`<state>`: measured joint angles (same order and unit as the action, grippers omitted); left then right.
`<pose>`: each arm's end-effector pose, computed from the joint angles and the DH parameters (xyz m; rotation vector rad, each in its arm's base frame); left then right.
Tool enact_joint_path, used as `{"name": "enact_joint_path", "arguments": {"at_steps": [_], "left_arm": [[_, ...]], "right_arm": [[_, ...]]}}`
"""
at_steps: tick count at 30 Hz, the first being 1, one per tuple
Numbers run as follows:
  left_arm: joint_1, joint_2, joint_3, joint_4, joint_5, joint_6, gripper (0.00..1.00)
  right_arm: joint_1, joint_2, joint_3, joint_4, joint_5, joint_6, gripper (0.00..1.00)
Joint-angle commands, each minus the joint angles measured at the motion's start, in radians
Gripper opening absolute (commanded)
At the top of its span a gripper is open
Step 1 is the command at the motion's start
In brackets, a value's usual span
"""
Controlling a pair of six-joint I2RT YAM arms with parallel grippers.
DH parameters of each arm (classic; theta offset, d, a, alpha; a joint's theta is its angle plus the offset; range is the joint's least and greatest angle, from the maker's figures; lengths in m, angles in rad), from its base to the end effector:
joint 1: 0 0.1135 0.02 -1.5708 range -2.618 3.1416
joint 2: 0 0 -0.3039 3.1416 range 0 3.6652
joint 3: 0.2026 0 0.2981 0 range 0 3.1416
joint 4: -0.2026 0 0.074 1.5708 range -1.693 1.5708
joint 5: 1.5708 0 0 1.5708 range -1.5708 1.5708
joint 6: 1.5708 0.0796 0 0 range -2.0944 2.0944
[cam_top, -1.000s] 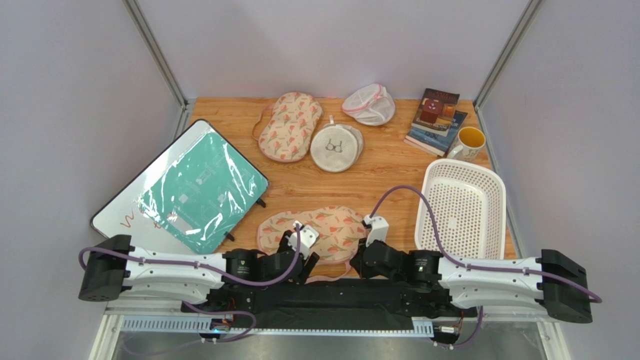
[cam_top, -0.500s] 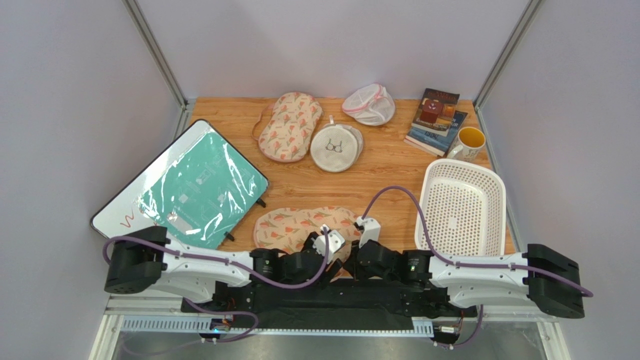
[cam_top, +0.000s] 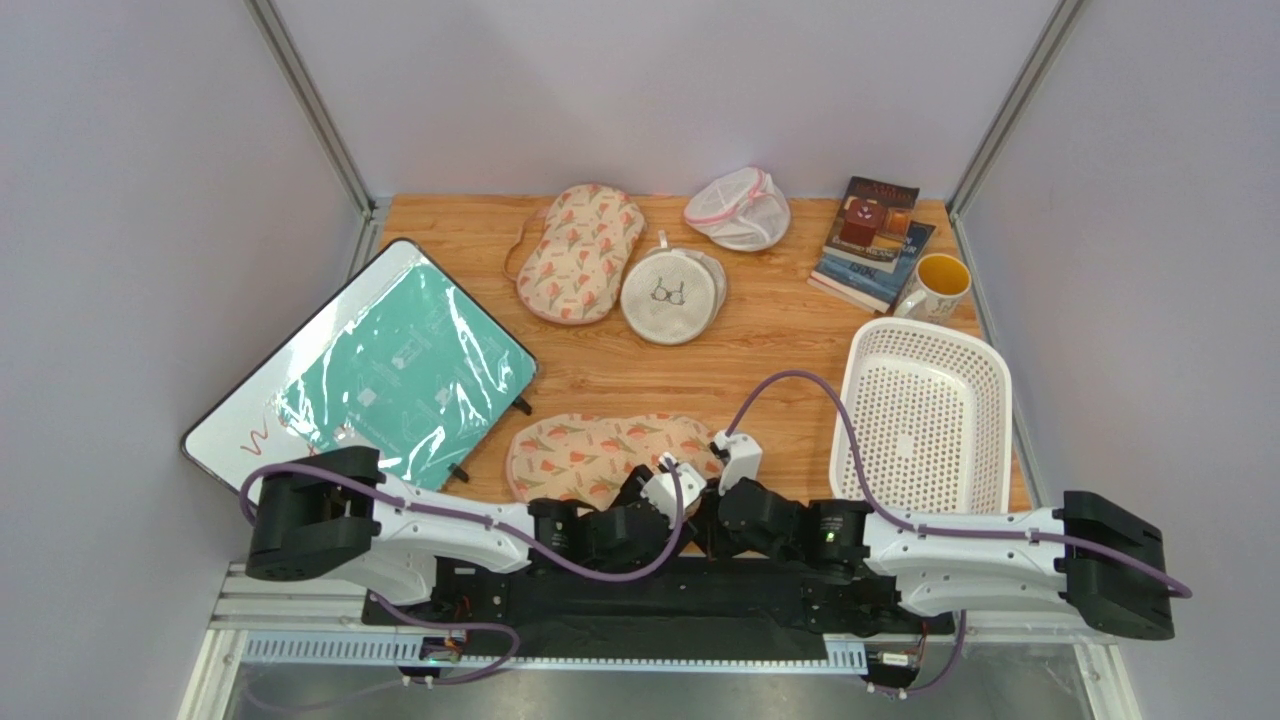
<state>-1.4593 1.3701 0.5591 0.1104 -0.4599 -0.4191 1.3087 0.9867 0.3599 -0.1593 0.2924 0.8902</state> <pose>0.0702 -0.3092 0.1472 0.8954 2.0504 -0.5270 0.0818 0.2164 0.1380 -0.3609 2.4144 0.7354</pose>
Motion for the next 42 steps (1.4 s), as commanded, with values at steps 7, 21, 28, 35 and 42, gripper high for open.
{"name": "enact_joint_path", "arguments": {"at_steps": [7,21,28,35,42], "left_arm": [[-0.004,0.061,0.027,0.017,-0.071,-0.01,0.52],[-0.004,0.053,0.021,-0.037,-0.109,-0.044,0.0],[-0.006,-0.009,-0.031,-0.058,-0.109,-0.055,0.0],[-0.004,-0.144,-0.103,-0.136,-0.115,-0.069,0.0],[-0.006,-0.259,-0.148,-0.187,-0.079,-0.075,0.09]], "right_arm": [[0.009,-0.031,0.008,0.041,-0.007,0.004,0.0],[0.011,-0.042,0.014,-0.011,0.022,0.013,0.0],[0.004,-0.097,0.005,-0.086,0.067,0.01,0.0],[-0.049,-0.177,-0.009,-0.132,0.077,-0.011,0.0],[-0.069,-0.177,0.002,-0.14,0.054,-0.027,0.0]]}}
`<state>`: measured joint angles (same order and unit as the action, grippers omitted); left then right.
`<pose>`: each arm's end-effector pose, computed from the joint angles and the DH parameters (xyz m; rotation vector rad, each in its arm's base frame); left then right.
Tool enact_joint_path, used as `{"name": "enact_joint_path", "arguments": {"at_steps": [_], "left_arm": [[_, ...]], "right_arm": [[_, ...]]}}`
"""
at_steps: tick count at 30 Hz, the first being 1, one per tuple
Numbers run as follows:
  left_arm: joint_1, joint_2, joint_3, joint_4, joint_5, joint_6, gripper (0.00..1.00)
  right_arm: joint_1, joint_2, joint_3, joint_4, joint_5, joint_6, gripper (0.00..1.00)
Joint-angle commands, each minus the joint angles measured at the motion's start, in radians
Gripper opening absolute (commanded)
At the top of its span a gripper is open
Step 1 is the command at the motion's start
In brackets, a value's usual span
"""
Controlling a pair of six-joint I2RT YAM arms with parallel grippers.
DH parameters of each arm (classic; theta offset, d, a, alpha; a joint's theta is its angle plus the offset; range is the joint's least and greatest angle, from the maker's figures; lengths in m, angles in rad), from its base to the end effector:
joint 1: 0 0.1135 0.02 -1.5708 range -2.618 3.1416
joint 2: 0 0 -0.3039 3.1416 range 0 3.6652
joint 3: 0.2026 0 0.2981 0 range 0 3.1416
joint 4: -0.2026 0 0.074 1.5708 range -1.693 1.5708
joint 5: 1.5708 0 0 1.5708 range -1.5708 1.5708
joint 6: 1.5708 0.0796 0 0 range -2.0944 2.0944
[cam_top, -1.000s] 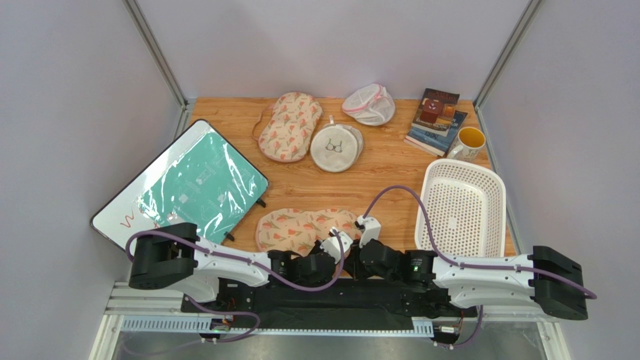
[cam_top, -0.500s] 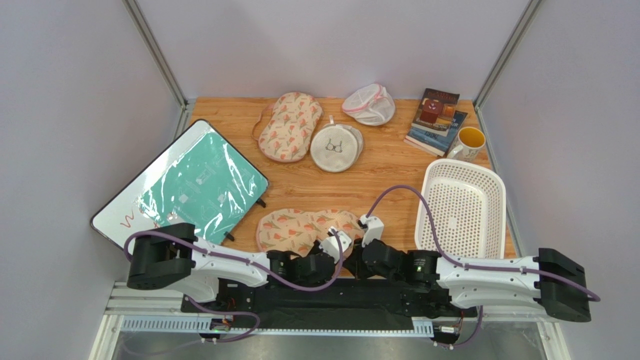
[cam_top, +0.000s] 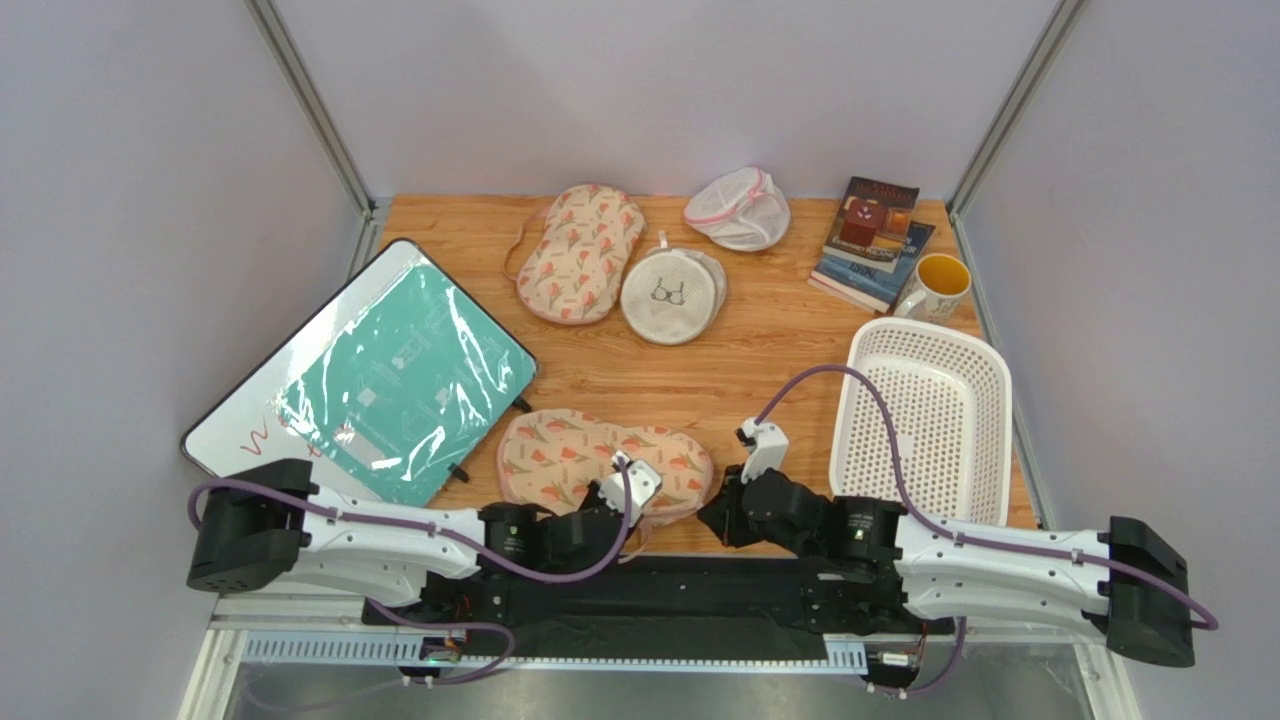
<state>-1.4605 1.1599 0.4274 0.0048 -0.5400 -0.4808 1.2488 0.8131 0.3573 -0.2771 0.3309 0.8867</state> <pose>0.0695 -0.2560 0.1468 0.7944 2.0703 -0.4704 0.0912 0.1917 0.1597 -0.2525 2.3552 0.7314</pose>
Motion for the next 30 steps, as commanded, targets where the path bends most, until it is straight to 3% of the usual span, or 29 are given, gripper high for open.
{"name": "enact_joint_path", "arguments": {"at_steps": [1,2,4,5,18,30], "left_arm": [[-0.004,-0.055,-0.009,-0.085,0.009,-0.01,0.2],[-0.004,-0.061,-0.001,-0.095,0.014,-0.01,0.45],[-0.004,-0.063,0.028,-0.103,0.018,-0.004,0.59],[-0.004,-0.063,0.037,-0.106,0.021,0.004,0.71],[-0.008,0.044,0.169,0.018,0.106,0.068,0.74],[-0.008,0.276,0.235,0.09,0.054,0.036,0.74]], "right_arm": [[-0.006,0.001,0.008,-0.022,0.014,-0.025,0.0],[-0.006,0.012,0.014,-0.019,0.011,-0.028,0.0],[-0.008,0.021,0.02,-0.014,-0.001,-0.029,0.0],[-0.008,0.029,0.023,-0.008,-0.004,-0.031,0.0],[-0.006,0.072,0.016,0.058,-0.049,-0.025,0.0],[0.003,0.077,-0.006,0.091,-0.073,-0.009,0.0]]}}
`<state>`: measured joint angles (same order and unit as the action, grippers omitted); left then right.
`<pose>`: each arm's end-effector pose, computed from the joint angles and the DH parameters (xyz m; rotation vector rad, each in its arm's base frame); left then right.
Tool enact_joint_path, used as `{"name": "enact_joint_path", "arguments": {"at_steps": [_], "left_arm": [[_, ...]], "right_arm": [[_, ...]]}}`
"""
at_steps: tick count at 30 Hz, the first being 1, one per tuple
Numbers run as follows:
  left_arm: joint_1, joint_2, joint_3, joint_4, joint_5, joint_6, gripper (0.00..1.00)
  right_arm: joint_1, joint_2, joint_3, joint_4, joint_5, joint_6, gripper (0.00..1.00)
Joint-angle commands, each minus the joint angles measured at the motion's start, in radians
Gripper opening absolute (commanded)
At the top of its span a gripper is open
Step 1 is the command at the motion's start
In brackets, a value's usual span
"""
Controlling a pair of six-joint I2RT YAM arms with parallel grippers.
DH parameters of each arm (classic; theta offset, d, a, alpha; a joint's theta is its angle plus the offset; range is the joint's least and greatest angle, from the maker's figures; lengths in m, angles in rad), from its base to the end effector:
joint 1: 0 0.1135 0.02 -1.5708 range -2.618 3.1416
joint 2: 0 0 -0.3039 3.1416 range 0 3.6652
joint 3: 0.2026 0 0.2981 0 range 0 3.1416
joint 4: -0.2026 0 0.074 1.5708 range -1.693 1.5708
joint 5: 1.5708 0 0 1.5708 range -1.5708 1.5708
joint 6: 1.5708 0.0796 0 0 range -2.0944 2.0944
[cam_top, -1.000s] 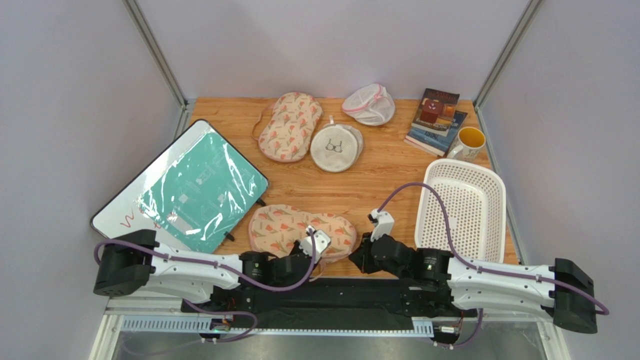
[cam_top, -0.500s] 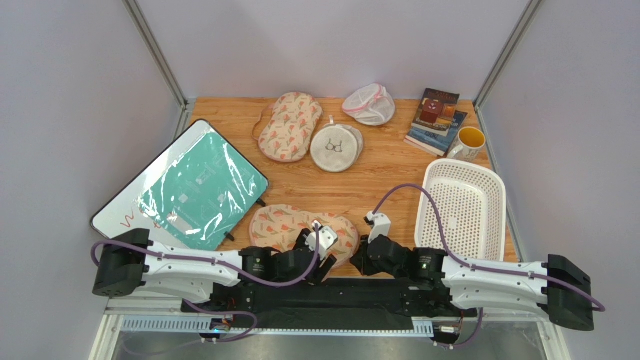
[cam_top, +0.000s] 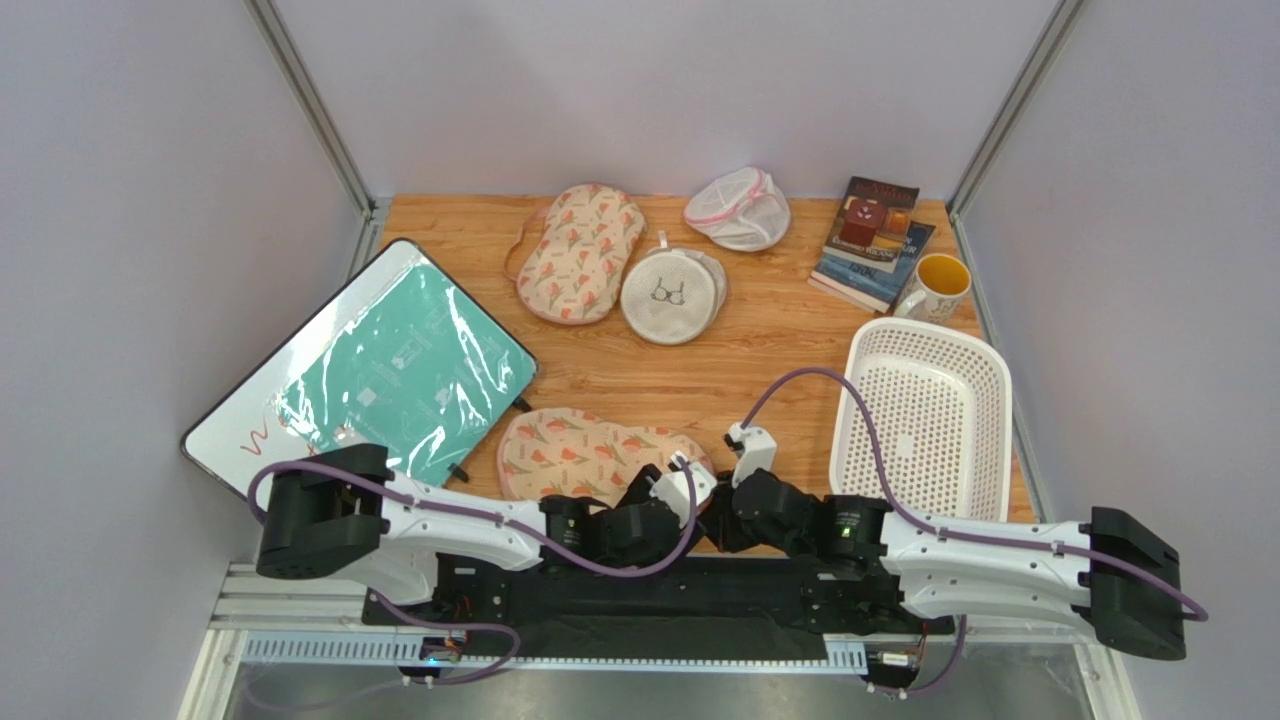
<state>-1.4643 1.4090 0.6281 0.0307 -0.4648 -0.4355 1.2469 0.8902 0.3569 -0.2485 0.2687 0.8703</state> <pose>0.0702 -0.3212 0.1515 0.9094 2.0820 -0.4884 0.0893 0.1996 0.1467 -0.3212 2.4178 0.7224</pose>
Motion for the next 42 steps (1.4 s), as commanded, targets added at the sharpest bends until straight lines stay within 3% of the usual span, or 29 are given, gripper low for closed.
{"name": "enact_joint_path", "arguments": {"at_steps": [1,3,6,9,10,12,42], "left_arm": [[-0.004,0.039,0.035,0.06,-0.04,-0.014,0.74],[-0.004,0.048,0.039,0.058,-0.051,-0.02,0.73],[-0.004,0.067,0.05,0.052,-0.06,-0.022,0.57],[-0.004,0.082,0.062,0.031,-0.067,-0.026,0.26],[-0.004,0.087,0.064,0.022,-0.072,-0.028,0.1],[-0.004,0.088,0.068,0.014,-0.074,-0.028,0.0],[-0.042,-0.14,-0.142,0.055,0.018,0.017,0.0]], "right_arm": [[0.006,0.001,-0.007,0.064,-0.013,0.01,0.0],[0.013,0.001,-0.009,0.066,-0.016,0.015,0.0],[0.019,0.004,-0.015,0.069,-0.013,0.021,0.0],[0.022,0.003,-0.019,0.069,-0.014,0.022,0.0],[0.022,0.0,-0.021,0.069,-0.01,0.024,0.0],[0.022,-0.004,-0.022,0.064,-0.005,0.024,0.0],[-0.098,-0.131,-0.029,-0.123,0.043,0.006,0.0]]}}
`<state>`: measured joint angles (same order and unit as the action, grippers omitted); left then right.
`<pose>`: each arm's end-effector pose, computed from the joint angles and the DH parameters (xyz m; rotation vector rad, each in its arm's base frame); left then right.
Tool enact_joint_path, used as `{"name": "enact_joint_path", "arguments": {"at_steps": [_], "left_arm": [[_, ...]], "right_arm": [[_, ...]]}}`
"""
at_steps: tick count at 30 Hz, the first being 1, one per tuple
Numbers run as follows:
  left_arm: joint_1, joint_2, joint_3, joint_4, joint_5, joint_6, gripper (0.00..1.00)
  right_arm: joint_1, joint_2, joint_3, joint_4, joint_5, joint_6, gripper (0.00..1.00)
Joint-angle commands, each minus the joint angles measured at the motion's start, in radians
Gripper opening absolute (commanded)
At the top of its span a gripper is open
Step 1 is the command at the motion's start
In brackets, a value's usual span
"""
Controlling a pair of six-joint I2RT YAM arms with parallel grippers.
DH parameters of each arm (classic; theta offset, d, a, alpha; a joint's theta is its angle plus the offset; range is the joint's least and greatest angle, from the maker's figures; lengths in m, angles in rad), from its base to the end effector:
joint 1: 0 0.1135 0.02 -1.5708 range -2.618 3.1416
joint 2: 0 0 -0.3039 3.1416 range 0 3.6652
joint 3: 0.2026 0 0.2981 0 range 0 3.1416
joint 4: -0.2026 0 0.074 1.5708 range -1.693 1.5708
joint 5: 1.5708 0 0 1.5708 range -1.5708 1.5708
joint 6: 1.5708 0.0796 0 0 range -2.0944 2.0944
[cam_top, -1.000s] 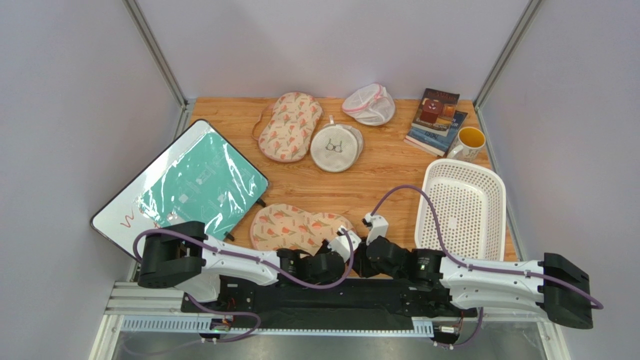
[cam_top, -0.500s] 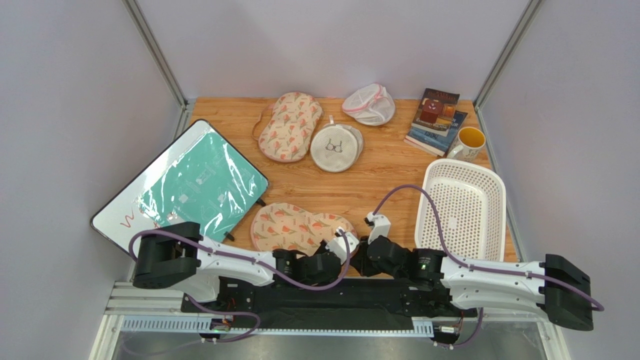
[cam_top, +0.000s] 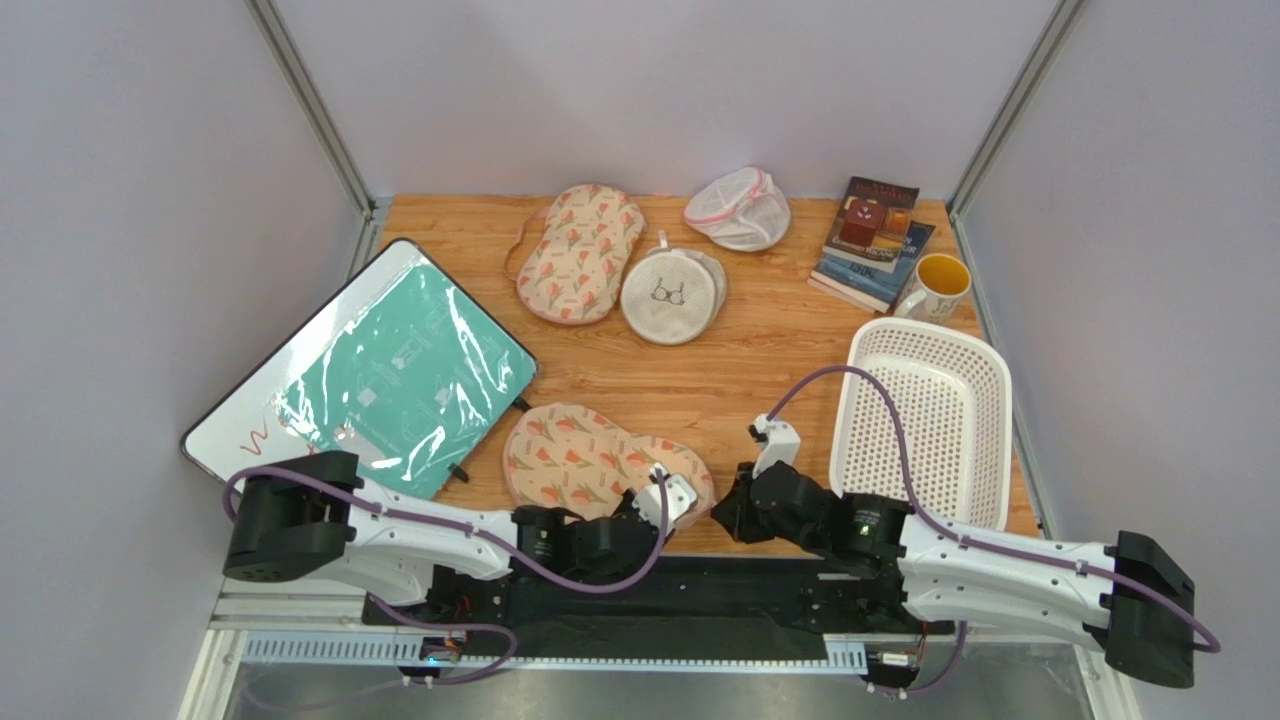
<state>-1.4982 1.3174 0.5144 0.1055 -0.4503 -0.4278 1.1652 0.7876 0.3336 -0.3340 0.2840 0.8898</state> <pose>0.0564 -0.2981 0.1457 0.9336 2.0425 -0.5634 0.0996 0.1753 0.1481 -0.1908 2.4170 0.6762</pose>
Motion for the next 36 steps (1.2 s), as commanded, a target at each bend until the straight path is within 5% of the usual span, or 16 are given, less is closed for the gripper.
{"name": "enact_joint_path", "arguments": {"at_steps": [1,2,3,5,9,14,20,29,36], "left_arm": [[-0.011,-0.055,-0.028,-0.03,-0.001,-0.003,0.06],[-0.011,-0.072,-0.024,-0.064,-0.02,-0.015,0.16],[-0.011,-0.082,-0.021,-0.082,-0.033,-0.029,0.42],[-0.011,-0.137,-0.011,-0.146,-0.074,-0.083,0.65],[-0.008,-0.265,-0.011,-0.292,-0.18,-0.215,0.87],[0.096,-0.346,0.007,-0.596,-0.199,-0.474,0.95],[0.26,-0.389,-0.089,-0.59,-0.091,-0.542,0.95],[0.394,-0.302,-0.152,-0.342,-0.01,-0.418,0.95],[0.418,-0.132,-0.018,-0.208,0.004,-0.229,0.95]], "right_arm": [[-0.016,-0.03,-0.004,-0.04,0.023,-0.014,0.0],[-0.016,-0.034,-0.002,-0.04,0.021,-0.015,0.0],[-0.016,-0.033,-0.001,-0.042,0.02,-0.018,0.0],[-0.016,-0.031,0.005,-0.048,0.024,-0.017,0.0],[-0.016,-0.031,0.013,-0.059,0.029,-0.014,0.0],[-0.016,-0.028,0.013,-0.066,0.032,-0.008,0.0],[-0.016,-0.03,0.015,-0.068,0.026,-0.006,0.0],[-0.015,-0.031,0.005,-0.051,-0.022,-0.011,0.0],[0.011,-0.031,-0.025,0.004,-0.057,0.017,0.0]]}}
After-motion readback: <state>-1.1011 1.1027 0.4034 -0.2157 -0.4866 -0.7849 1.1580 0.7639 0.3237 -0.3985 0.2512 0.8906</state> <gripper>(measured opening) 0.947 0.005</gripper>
